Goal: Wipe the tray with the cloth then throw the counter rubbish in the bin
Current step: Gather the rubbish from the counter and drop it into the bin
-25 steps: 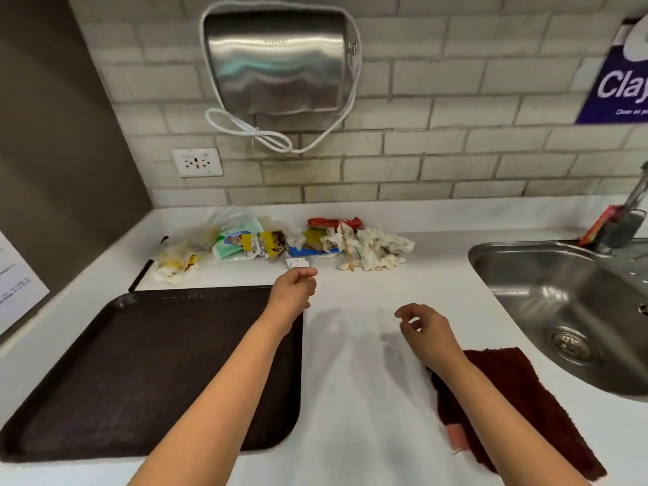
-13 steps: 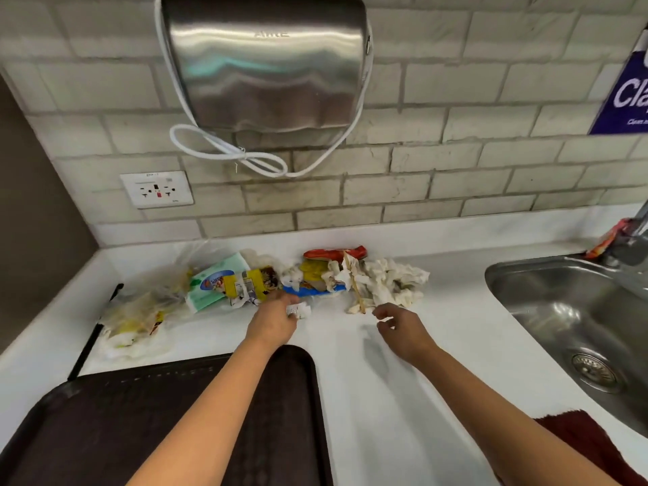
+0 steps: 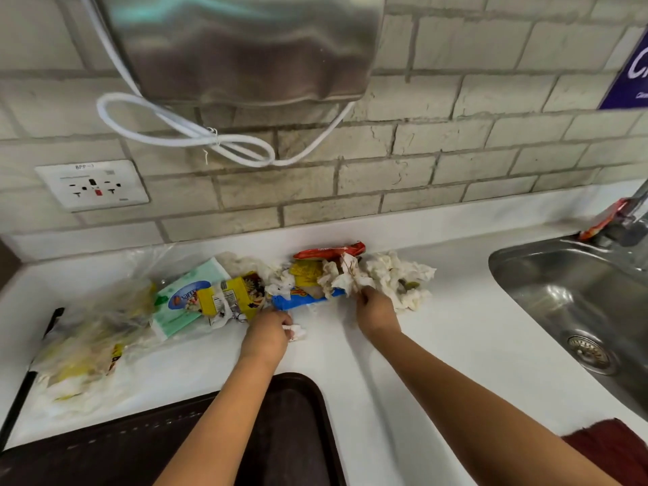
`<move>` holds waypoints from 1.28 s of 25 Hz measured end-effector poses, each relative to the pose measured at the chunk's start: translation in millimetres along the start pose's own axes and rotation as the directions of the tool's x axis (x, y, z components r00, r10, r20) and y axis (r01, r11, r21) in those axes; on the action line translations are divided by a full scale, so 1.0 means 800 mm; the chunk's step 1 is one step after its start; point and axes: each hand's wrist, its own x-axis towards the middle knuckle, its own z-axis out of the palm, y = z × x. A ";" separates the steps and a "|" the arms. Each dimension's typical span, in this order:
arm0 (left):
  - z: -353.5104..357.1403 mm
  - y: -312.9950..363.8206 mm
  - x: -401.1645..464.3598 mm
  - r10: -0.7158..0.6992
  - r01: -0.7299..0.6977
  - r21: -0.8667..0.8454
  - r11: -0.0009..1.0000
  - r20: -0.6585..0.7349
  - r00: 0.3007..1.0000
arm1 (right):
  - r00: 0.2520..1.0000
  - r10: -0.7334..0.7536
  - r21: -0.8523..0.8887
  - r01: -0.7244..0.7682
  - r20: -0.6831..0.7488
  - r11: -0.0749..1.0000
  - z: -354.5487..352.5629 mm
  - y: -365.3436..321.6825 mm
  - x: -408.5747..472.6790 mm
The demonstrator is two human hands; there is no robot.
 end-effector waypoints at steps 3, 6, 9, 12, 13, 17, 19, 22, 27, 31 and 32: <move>0.005 -0.002 0.004 -0.028 0.028 -0.029 0.999 -0.018 0.999 | 0.993 -0.103 0.109 0.110 -0.066 0.988 -0.007 0.012 -0.033; 0.011 -0.004 0.004 -0.064 0.062 -0.066 0.996 -0.032 0.997 | 0.969 -0.134 0.060 0.149 -0.209 0.987 -0.019 0.035 -0.043; 0.015 -0.005 0.002 -0.091 0.086 -0.106 0.991 -0.039 0.995 | 0.973 -0.061 -0.082 0.043 -0.223 0.996 -0.031 0.050 -0.024; 0.016 -0.007 0.003 -0.084 0.081 -0.113 0.990 -0.025 0.996 | 0.989 0.016 -0.191 -0.045 -0.150 0.981 -0.031 0.054 -0.001; 0.015 -0.006 0.003 -0.083 0.080 -0.115 0.990 -0.026 0.996 | 0.989 0.033 -0.188 -0.060 -0.146 0.980 -0.031 0.052 0.005; 0.008 -0.001 0.004 -0.113 0.110 -0.148 0.983 -0.013 0.994 | 0.968 -0.057 0.009 0.061 -0.243 0.998 -0.043 0.041 0.000; 0.006 0.002 0.005 -0.135 0.132 -0.166 0.977 -0.006 0.991 | 0.953 -0.089 0.116 0.127 -0.290 0.985 -0.056 0.044 -0.015; 0.006 0.006 0.000 -0.147 0.142 -0.183 0.973 -0.012 0.989 | 0.949 -0.077 0.200 0.142 -0.305 0.969 -0.076 0.053 -0.041; 0.006 0.009 -0.009 -0.137 0.124 -0.195 0.973 -0.054 0.989 | 0.953 -0.035 0.279 0.123 -0.301 0.953 -0.083 0.080 -0.062; 0.007 0.014 -0.012 -0.137 0.120 -0.176 0.977 -0.085 0.987 | 0.997 -0.017 -0.196 0.003 -0.070 0.981 -0.079 0.102 -0.069; 0.006 0.015 -0.013 -0.140 0.124 -0.170 0.978 -0.086 0.986 | 0.998 -0.037 -0.332 0.020 -0.043 0.943 -0.079 0.107 -0.070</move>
